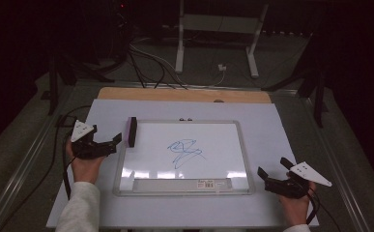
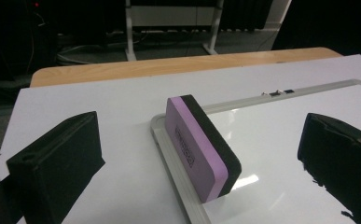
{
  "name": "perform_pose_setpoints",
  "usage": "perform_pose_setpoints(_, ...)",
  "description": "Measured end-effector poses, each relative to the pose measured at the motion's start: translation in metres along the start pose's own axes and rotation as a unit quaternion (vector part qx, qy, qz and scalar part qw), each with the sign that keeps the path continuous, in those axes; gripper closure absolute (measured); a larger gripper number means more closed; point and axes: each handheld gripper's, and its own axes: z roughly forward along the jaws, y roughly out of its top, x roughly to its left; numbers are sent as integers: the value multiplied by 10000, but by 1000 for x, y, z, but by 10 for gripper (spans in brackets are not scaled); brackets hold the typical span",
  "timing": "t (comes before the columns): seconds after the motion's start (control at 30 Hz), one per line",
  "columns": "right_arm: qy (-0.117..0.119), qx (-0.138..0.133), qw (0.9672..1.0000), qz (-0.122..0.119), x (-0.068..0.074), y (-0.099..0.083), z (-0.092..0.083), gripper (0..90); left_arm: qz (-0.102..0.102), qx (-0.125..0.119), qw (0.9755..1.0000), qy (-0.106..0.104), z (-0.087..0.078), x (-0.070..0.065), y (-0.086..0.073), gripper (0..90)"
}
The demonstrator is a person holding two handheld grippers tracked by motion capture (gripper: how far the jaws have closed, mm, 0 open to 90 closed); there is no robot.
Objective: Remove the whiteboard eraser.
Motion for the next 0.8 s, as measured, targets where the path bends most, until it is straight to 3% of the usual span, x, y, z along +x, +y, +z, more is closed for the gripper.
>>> perform_pose_setpoints(0.3,10,-34,10000,77,-1,1,-2,0,-208,99,9997,-20,16,3,2,22)
perform_pose_setpoints(0.8,7,-36,10000,-1,2,2,-3,0,-350,569,9976,-165,44,0,-1,139)
